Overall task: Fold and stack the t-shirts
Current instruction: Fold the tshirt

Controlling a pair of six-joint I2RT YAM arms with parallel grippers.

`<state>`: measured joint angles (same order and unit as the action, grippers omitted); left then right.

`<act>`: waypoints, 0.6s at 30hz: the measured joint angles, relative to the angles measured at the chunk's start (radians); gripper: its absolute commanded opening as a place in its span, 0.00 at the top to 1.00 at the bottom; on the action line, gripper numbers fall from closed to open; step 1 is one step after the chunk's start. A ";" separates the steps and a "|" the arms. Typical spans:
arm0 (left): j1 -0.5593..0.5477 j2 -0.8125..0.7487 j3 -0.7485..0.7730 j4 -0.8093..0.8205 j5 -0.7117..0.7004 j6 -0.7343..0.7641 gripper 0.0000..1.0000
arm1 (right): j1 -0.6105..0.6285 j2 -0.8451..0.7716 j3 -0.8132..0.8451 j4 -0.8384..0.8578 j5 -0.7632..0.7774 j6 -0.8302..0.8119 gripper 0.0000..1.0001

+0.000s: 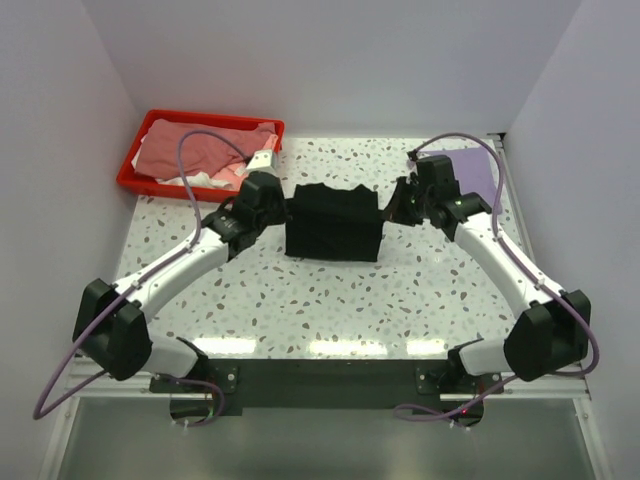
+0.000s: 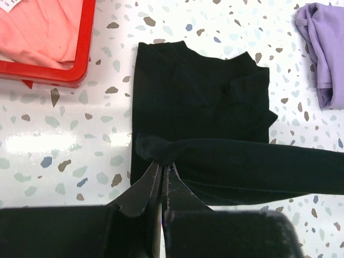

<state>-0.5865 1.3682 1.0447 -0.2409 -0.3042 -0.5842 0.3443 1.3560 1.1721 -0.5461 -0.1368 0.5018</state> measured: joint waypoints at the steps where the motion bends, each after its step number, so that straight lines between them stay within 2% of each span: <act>1: 0.006 0.016 0.012 0.001 0.003 0.003 1.00 | -0.007 0.014 0.007 0.002 -0.008 -0.001 1.00; 18: 0.104 0.336 0.245 0.054 0.055 0.056 1.00 | -0.085 0.325 0.201 0.053 -0.042 -0.013 1.00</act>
<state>-0.4828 1.7039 1.2896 -0.1871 -0.2497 -0.5282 0.2592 1.6814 1.3735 -0.4927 -0.1783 0.4889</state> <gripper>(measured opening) 0.027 0.041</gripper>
